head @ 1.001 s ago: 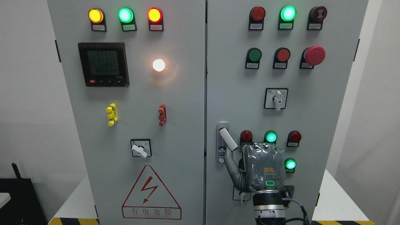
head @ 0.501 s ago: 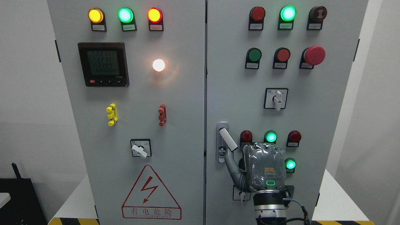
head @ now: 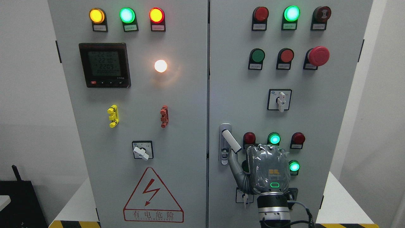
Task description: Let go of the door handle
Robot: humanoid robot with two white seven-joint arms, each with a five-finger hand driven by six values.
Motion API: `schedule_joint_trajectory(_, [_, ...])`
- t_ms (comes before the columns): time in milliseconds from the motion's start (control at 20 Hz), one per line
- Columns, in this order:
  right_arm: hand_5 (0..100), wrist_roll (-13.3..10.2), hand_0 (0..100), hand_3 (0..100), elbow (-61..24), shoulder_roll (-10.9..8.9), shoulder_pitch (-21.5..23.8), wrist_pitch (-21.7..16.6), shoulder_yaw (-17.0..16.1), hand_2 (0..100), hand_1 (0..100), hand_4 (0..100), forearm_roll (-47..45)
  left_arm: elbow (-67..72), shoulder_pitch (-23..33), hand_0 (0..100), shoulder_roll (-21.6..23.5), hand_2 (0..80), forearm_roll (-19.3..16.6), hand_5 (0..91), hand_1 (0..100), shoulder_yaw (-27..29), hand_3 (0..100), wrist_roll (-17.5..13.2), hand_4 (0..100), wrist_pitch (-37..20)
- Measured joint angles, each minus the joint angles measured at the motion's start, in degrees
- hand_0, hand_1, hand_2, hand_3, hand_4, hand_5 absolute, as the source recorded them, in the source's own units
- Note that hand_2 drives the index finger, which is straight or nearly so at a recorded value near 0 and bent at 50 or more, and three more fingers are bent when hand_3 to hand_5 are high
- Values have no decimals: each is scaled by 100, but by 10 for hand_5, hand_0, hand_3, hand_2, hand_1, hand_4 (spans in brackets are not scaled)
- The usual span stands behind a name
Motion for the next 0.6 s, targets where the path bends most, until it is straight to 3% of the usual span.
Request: schedule_joint_trajectory(601, [966,4,589,1000,-6,-2,-26,-3,-33,1000,0,1000,-3,0,0,120,0,0,0,0,389,0,0,0,0,0])
